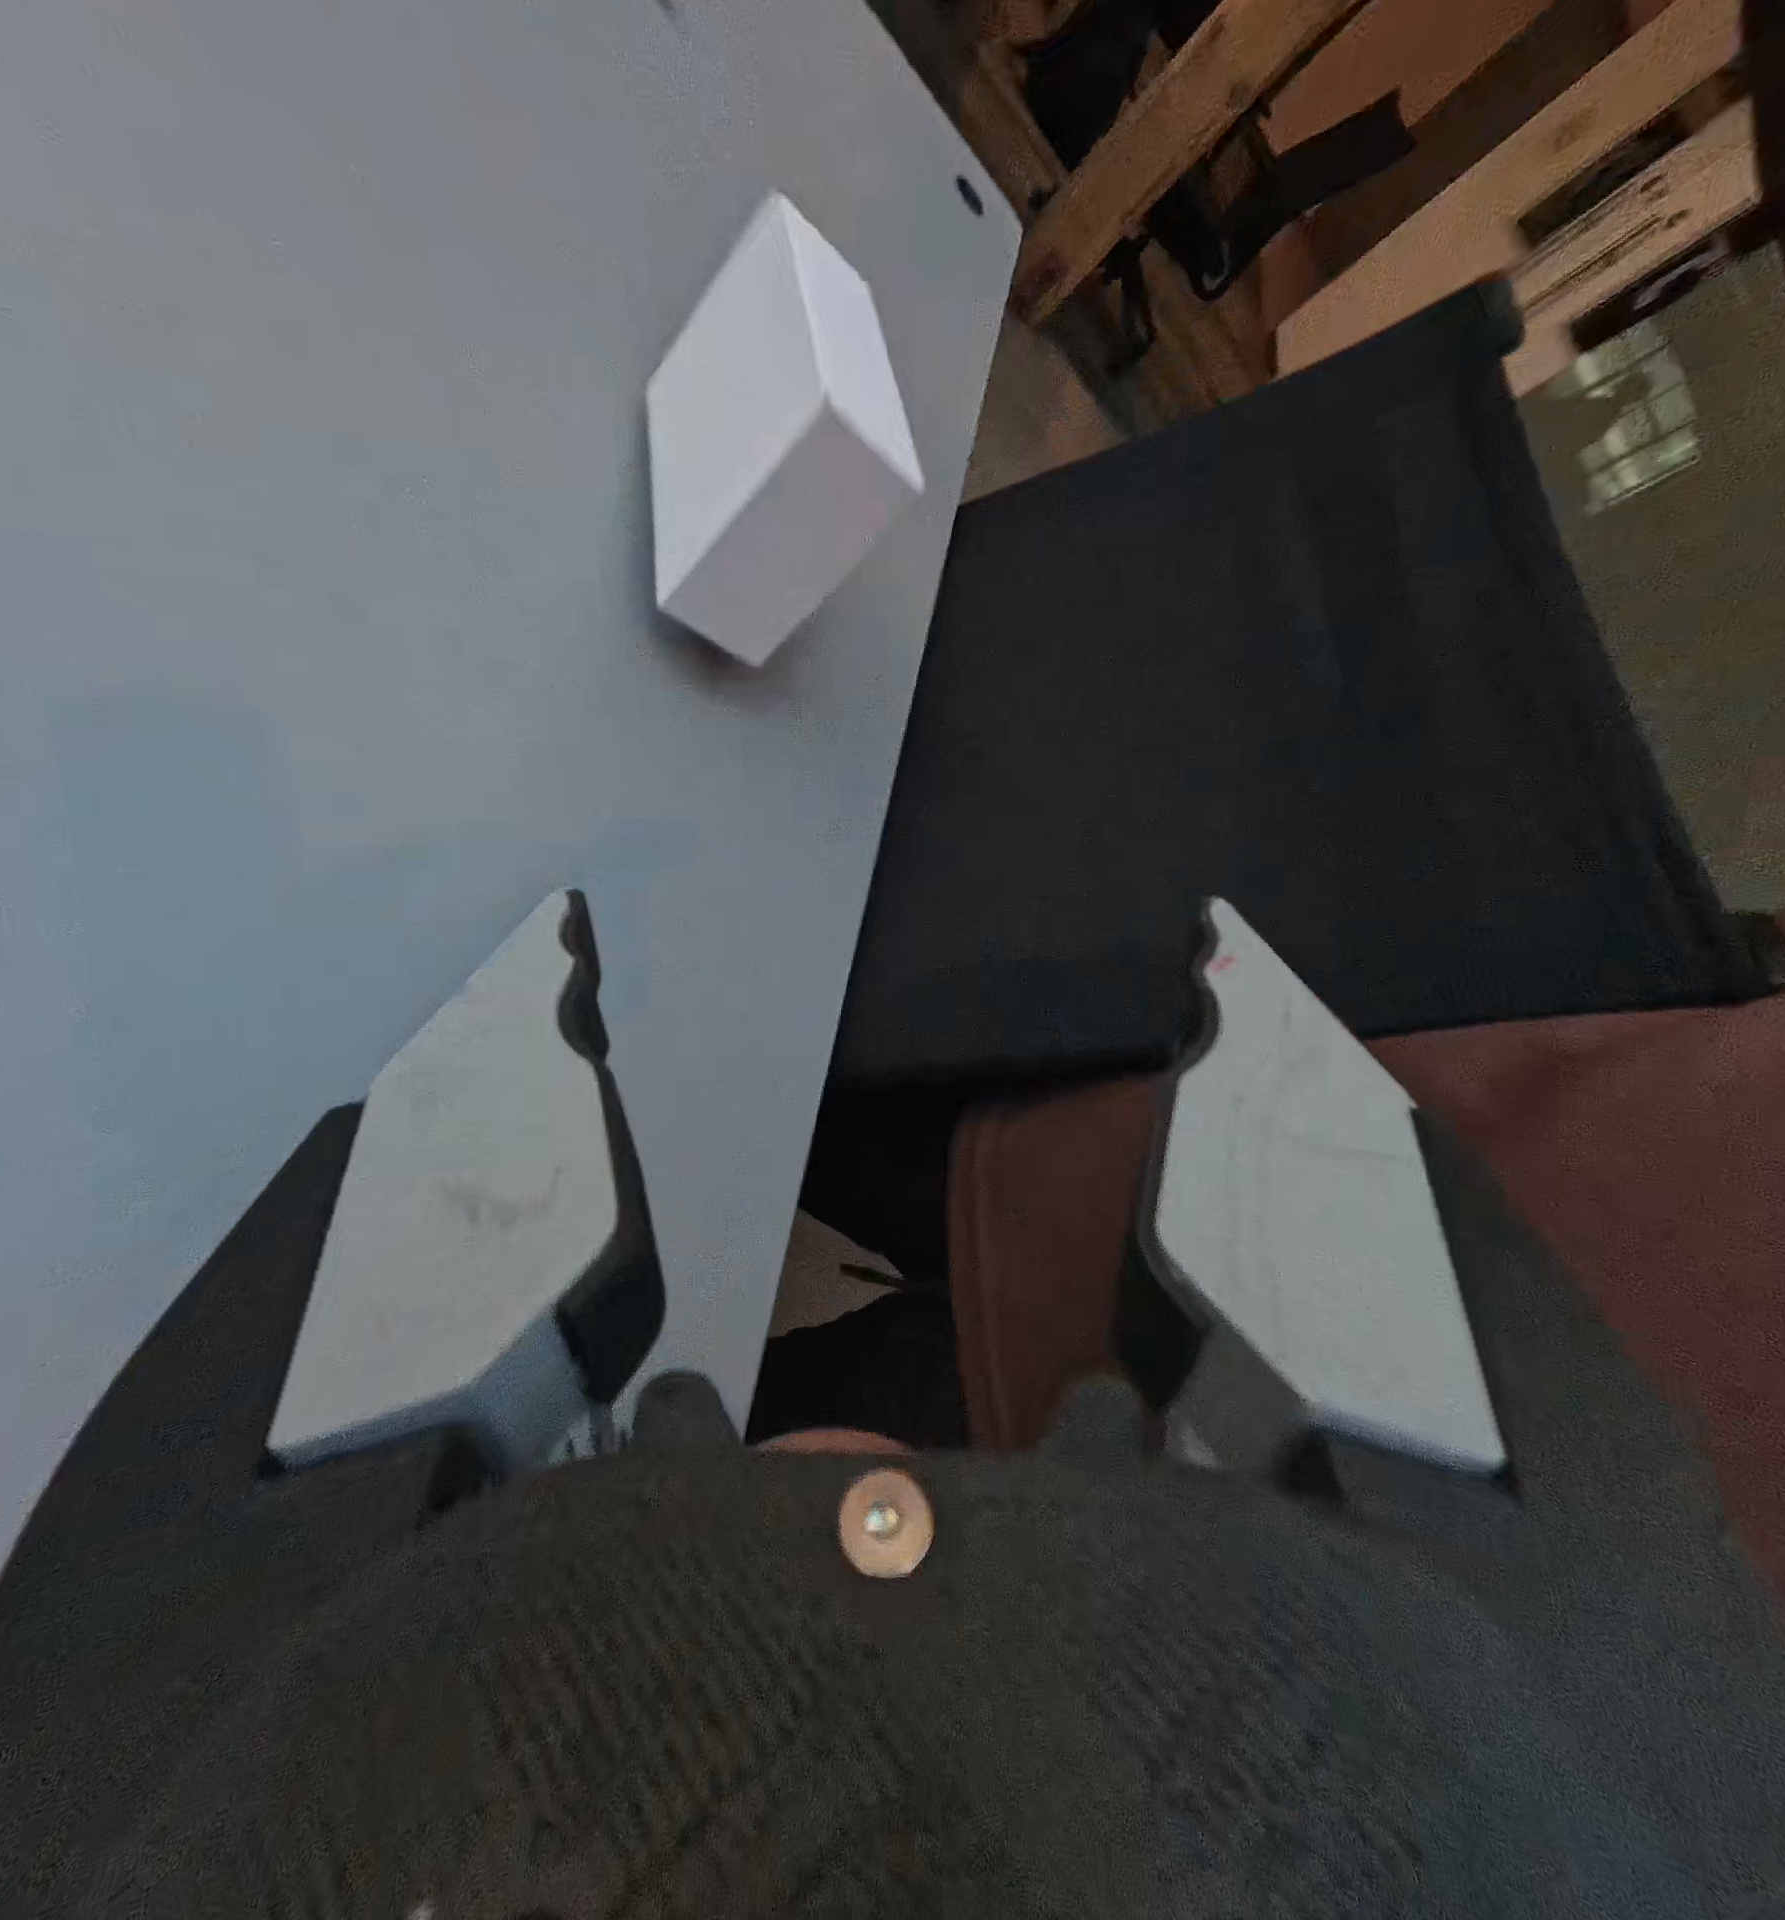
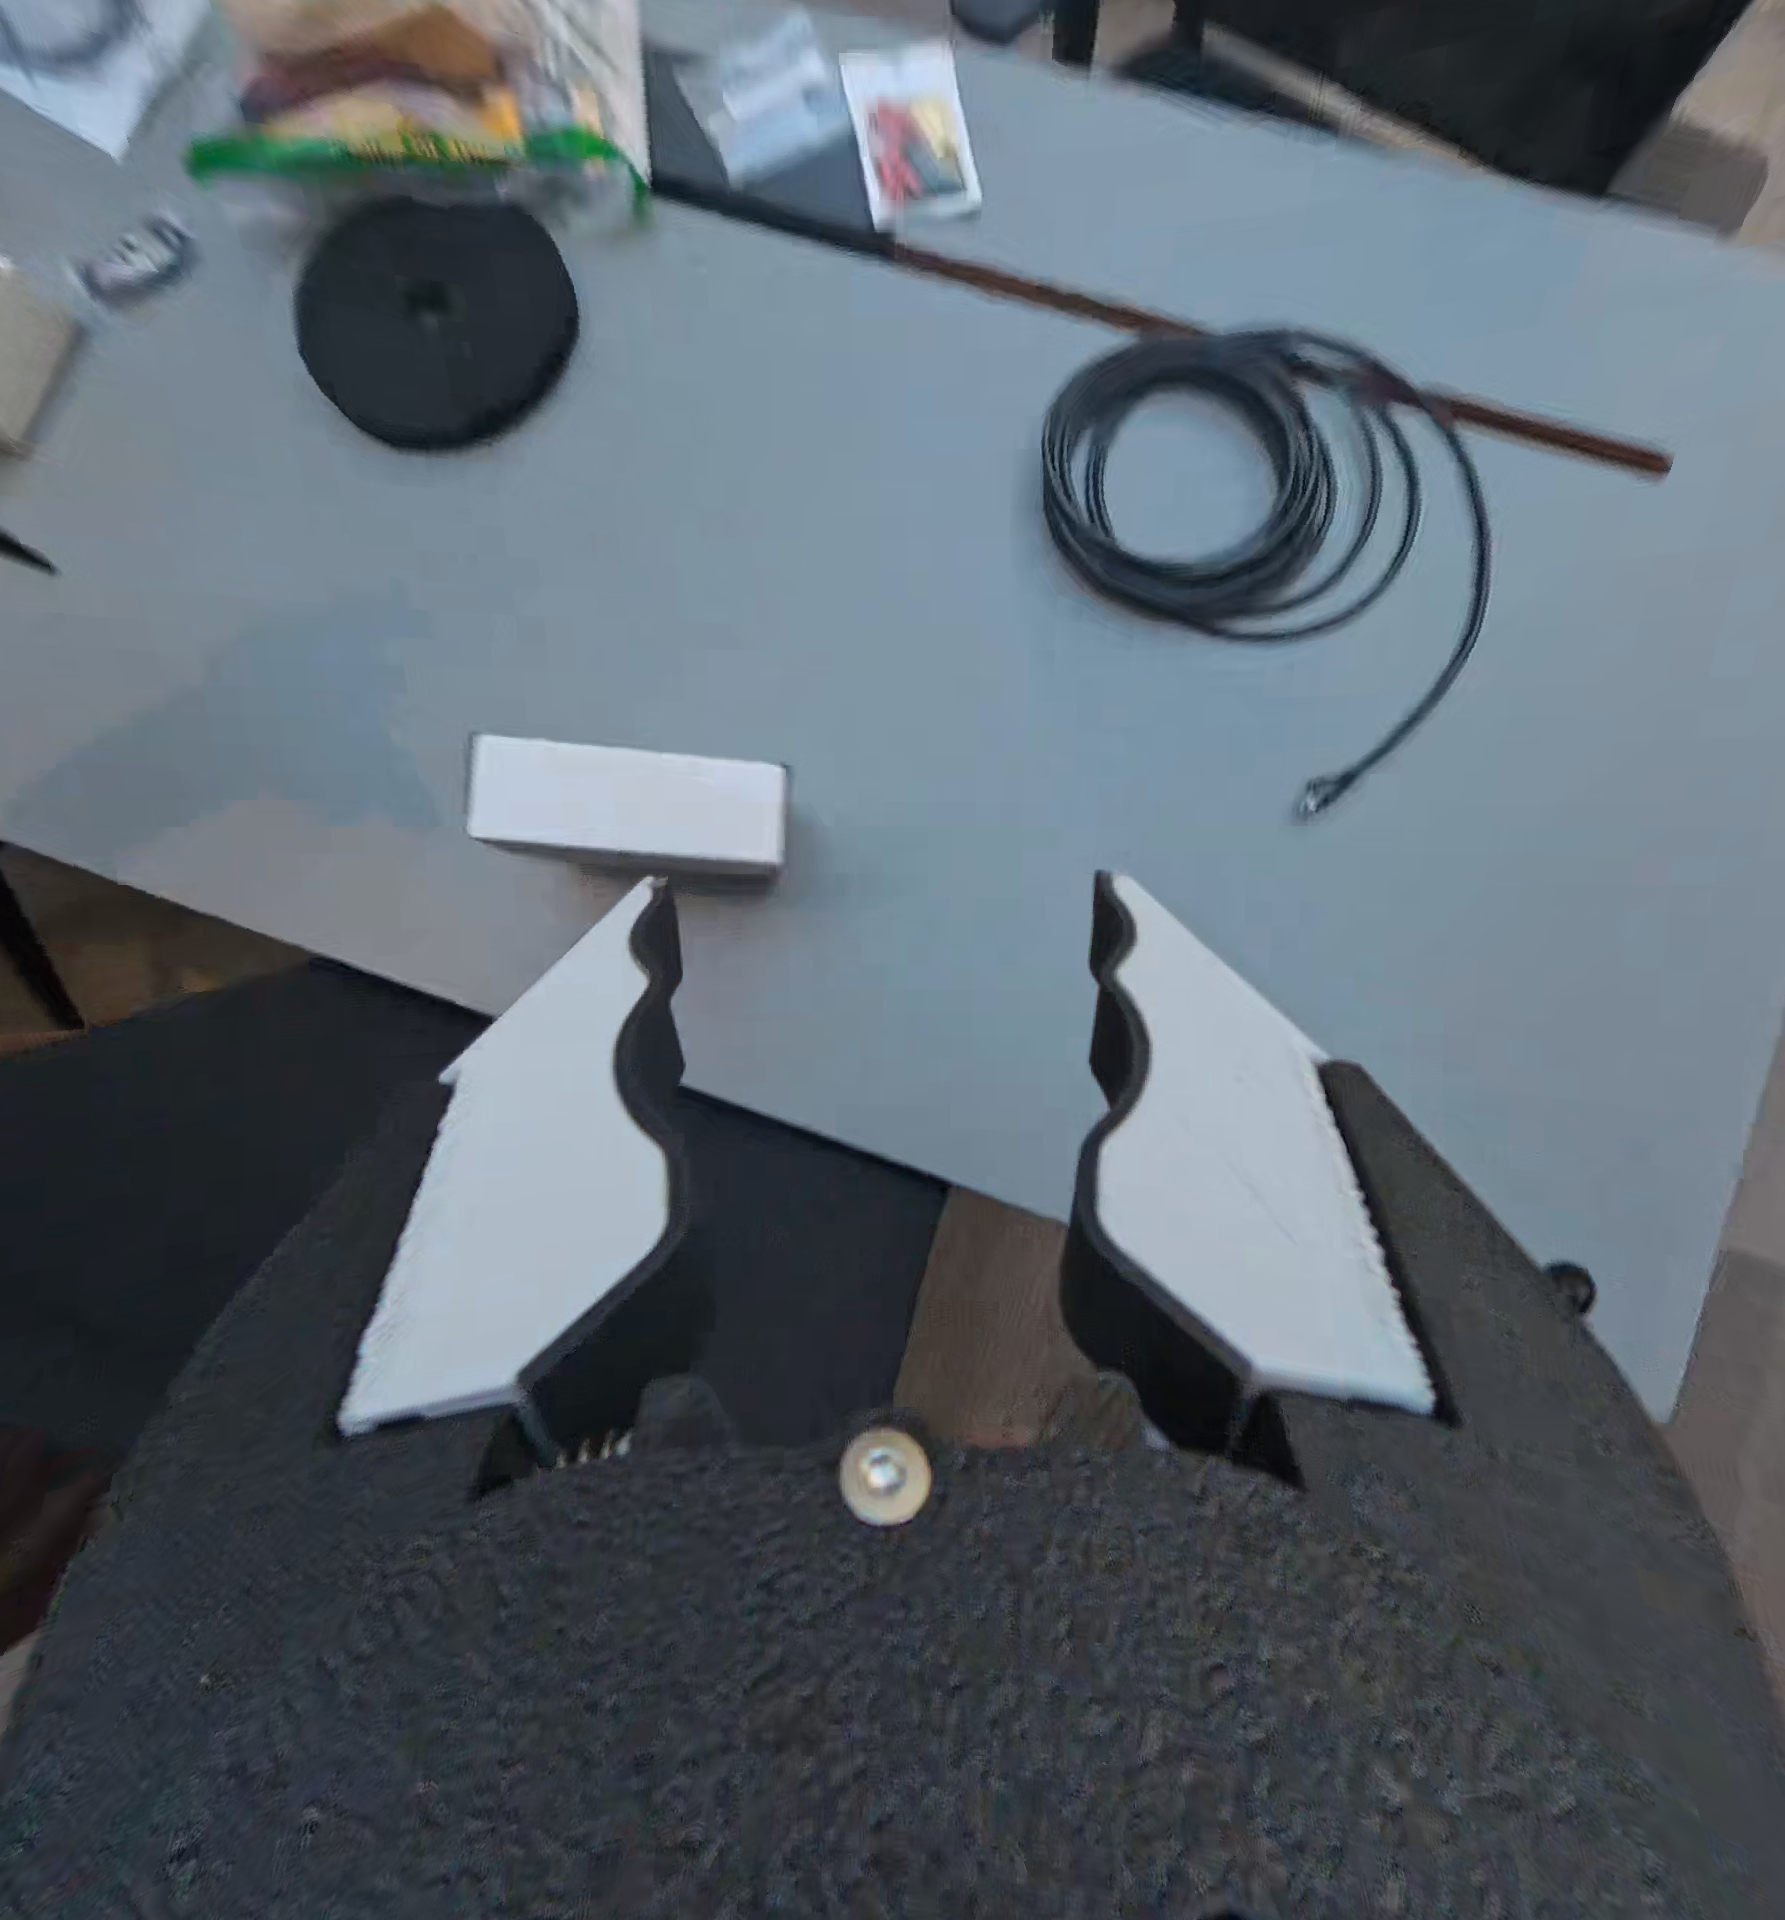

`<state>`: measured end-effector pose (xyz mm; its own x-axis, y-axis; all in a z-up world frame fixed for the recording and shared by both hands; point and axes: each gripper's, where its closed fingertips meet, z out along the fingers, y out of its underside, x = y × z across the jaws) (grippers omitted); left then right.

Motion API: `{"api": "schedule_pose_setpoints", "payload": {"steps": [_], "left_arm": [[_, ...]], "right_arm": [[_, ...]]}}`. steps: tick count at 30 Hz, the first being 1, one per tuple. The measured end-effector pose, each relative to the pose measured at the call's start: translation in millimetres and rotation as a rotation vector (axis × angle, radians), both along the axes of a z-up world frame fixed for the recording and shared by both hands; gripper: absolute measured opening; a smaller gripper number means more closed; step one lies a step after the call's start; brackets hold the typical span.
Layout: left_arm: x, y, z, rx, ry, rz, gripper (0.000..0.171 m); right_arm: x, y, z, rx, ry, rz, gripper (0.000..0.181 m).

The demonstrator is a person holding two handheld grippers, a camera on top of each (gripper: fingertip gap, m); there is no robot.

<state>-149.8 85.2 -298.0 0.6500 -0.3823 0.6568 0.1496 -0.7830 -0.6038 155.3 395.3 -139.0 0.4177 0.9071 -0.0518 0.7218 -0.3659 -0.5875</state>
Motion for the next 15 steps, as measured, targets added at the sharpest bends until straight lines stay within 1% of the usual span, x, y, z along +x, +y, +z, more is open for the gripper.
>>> {"api": "schedule_pose_setpoints", "payload": {"steps": [2, 3, 4, 5, 7, 8, 11, 13, 15], "left_arm": [[-1.3, 37.1, 3.3, 0.001, 0.131, 0.005, 0.117], [7.0, 52.4, 1.4, -0.006, 0.159, -0.019, 0.116], [17.6, 65.0, -4.6, -0.014, 0.18, -0.042, 0.12], [28.6, 73.5, -16.3, -0.033, 0.209, -0.063, 0.123], [50.1, 77.6, -42.9, -0.084, 0.253, -0.106, 0.125], [58.9, 77.1, -51.0, -0.094, 0.263, -0.115, 0.125], [79.0, 74.4, -58.6, -0.064, 0.288, -0.156, 0.121], [88.9, 69.2, -65.6, -0.098, 0.288, -0.201, 0.12], [95.4, 62.9, -70.9, -0.13, 0.272, -0.221, 0.118]], "right_arm": [[5.4, -13.8, -47.3, -0.101, -0.109, 0.023, 0.073], [3.8, -24.3, -73.2, -0.145, -0.172, 0.045, 0.076], [-0.9, -35.8, -97.6, -0.165, -0.23, 0.079, 0.08], [-9.1, -48.7, -119.7, -0.174, -0.272, 0.123, 0.08], [-22.8, -71.6, -157.2, -0.158, -0.383, 0.233, 0.083], [-28.6, -79.6, -170.1, -0.135, -0.44, 0.284, 0.083], [-55.8, -98.1, -192.2, -0.064, -0.53, 0.449, 0.088], [-80.7, -106.1, -208.3, -0.031, -0.556, 0.561, 0.094], [-102.0, -110.5, -234.0, -0.018, -0.618, 0.648, 0.098]]}}
